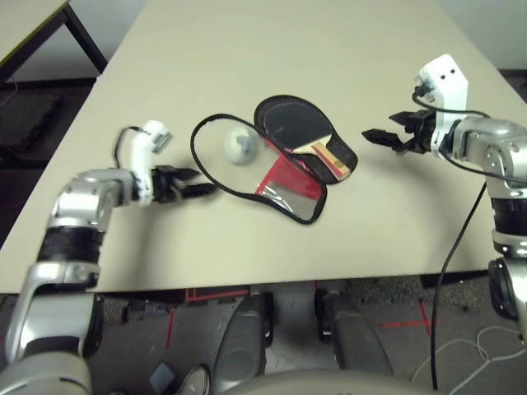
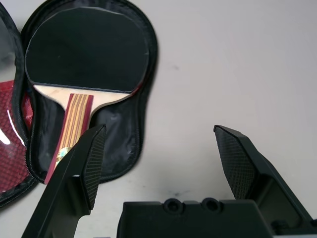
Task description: Store the ping-pong paddle in its case and zip it.
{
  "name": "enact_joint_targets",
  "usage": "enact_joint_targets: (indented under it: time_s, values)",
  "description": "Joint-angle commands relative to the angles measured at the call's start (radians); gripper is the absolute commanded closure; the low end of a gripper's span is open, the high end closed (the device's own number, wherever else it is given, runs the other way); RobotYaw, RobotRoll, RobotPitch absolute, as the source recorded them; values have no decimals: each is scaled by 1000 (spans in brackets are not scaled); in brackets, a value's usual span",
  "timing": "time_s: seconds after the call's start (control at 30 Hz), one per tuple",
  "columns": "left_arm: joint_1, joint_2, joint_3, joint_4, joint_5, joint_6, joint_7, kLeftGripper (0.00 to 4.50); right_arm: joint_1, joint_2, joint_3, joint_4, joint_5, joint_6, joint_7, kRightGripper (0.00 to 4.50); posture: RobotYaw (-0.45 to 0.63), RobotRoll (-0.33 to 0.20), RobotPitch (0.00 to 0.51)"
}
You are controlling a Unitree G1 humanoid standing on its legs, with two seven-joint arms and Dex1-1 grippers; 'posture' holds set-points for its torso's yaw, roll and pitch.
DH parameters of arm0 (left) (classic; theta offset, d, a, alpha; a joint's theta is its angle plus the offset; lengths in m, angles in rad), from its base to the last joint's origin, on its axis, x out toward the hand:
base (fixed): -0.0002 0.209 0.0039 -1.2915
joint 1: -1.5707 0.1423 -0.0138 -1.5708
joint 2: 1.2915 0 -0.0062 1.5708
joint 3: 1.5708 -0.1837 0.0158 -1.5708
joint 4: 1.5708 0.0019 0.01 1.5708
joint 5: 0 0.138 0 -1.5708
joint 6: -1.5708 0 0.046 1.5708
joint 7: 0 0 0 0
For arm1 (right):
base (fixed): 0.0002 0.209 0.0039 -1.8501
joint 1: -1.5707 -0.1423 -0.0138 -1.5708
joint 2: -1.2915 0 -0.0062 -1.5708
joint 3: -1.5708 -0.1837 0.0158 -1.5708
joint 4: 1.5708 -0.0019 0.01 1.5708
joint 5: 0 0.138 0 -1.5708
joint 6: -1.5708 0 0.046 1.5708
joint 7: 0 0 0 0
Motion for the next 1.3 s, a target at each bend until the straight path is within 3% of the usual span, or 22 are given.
enact_joint_targets:
  time_s: [0.03,0.13,0.23,0.57,0.7,0.8,0.97,1.13,1.3]
  values:
    - [-33,-93,-14,-127,-94,133,71,0,-19,-20,-31,36,-7,-20,-24,37,36,0,208]
    - [-104,-205,7,-118,-122,144,147,0,-31,-26,-44,65,-9,-38,-40,37,32,0,209]
    - [-185,-300,18,-19,-98,62,221,0,-42,-23,-62,96,-11,-51,-61,37,27,0,208]
    - [-389,-475,-18,519,85,-422,293,0,-25,11,-78,139,-3,-84,-103,37,23,0,214]
    - [-466,-527,13,686,117,-558,317,0,-18,53,-121,130,35,-11,-134,37,18,0,216]
    - [-502,-530,51,675,82,-545,312,0,-20,77,-175,111,98,149,-154,37,22,0,218]
    - [-540,-479,110,503,-17,-359,296,0,-48,121,-319,159,188,471,-201,37,31,0,216]
    - [-515,-390,139,283,-117,-145,295,0,-71,149,-409,192,199,624,-236,37,44,0,215]
    - [-468,-341,173,194,-146,-84,337,0,-68,196,-421,193,248,660,-258,37,71,0,214]
